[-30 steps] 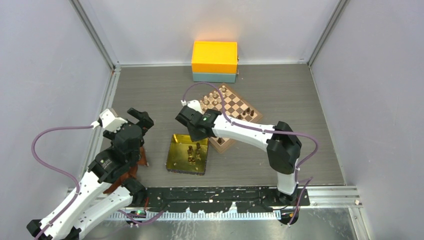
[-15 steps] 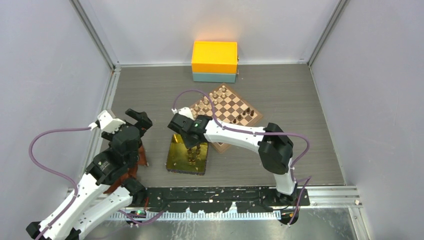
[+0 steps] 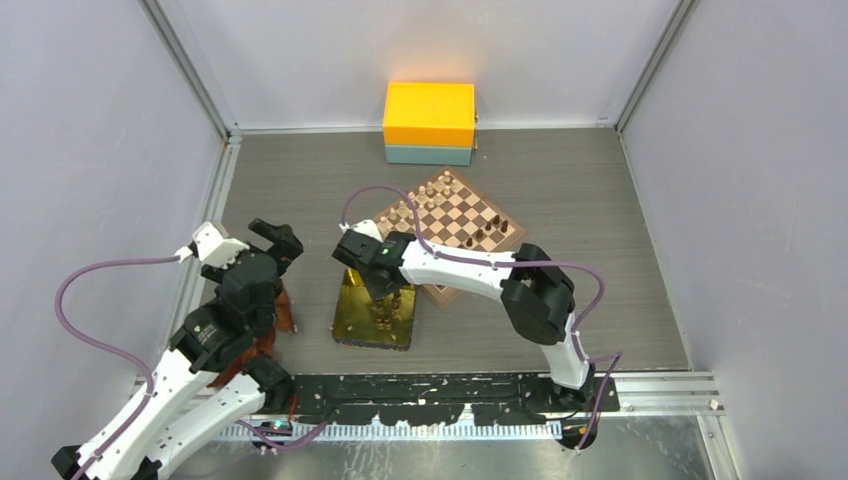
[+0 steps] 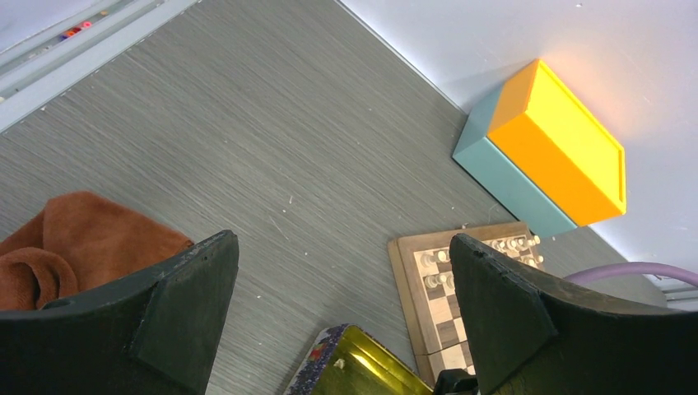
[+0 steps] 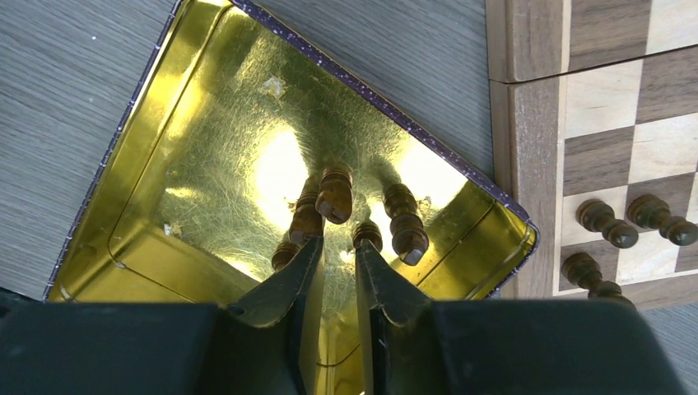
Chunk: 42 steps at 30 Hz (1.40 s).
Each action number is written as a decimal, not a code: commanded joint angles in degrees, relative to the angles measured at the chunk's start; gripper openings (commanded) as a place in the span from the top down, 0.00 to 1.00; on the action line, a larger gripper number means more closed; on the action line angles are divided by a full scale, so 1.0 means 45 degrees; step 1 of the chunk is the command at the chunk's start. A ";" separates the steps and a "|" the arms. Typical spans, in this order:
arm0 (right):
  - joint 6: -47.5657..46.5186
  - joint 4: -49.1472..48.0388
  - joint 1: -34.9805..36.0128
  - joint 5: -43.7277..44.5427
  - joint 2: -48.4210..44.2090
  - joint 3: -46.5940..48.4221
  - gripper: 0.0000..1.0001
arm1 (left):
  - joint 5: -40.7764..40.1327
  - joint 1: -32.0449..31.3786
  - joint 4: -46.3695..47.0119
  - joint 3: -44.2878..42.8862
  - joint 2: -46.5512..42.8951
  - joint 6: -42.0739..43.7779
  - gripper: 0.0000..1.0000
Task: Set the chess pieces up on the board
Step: Pick up the chess piece from the storage box.
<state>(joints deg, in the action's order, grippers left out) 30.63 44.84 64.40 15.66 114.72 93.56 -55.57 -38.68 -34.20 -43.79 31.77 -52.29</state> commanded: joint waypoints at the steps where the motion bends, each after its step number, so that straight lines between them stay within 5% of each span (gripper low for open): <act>1: -0.0296 -0.0218 0.0063 -0.0101 0.0079 0.0680 0.73 | -0.0522 -0.0058 0.0131 -0.0210 -0.0165 0.0000 0.00; 42: -0.0732 -0.0492 -0.0357 -0.0808 0.0866 0.0928 0.70 | -0.0717 -0.0058 0.0283 0.0042 -0.0182 0.0058 0.00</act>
<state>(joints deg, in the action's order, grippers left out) 28.27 44.10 63.13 12.73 118.78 95.37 -55.99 -38.68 -34.57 -43.77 31.09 -52.18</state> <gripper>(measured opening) 0.301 0.996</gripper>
